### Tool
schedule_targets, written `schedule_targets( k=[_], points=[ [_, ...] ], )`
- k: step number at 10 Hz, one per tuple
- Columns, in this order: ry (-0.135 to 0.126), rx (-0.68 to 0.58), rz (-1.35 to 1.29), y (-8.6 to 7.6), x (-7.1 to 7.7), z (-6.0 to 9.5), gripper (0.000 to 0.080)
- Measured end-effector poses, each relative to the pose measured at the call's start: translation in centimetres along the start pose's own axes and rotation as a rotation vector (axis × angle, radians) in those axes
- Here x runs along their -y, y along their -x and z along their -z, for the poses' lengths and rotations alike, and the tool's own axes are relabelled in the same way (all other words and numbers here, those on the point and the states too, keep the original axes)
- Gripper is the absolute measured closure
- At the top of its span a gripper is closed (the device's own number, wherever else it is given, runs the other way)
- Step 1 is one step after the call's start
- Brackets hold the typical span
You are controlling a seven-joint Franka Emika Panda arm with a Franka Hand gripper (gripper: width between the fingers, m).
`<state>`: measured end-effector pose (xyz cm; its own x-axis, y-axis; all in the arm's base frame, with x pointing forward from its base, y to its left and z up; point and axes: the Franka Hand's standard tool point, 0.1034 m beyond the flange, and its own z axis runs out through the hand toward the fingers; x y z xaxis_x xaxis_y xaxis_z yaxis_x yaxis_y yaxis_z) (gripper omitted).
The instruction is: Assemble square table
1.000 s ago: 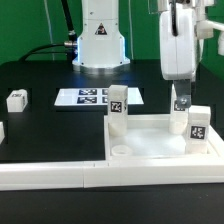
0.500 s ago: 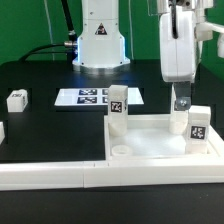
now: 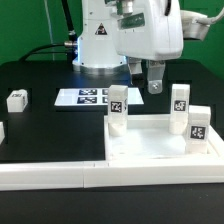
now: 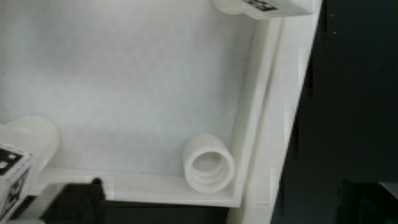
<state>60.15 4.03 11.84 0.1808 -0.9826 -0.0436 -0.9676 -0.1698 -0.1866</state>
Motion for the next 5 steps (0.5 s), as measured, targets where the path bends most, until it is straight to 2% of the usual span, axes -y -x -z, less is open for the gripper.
schedule_targets(
  k=[3, 4, 5],
  points=[
    [0.001, -0.001, 0.250, -0.1, -0.1, 0.0, 0.0150],
    [0.001, -0.006, 0.383, -0.7, -0.4, -0.1, 0.0150],
    [0.007, -0.016, 0.530, -2.0, -1.7, -0.1, 0.0150]
  ],
)
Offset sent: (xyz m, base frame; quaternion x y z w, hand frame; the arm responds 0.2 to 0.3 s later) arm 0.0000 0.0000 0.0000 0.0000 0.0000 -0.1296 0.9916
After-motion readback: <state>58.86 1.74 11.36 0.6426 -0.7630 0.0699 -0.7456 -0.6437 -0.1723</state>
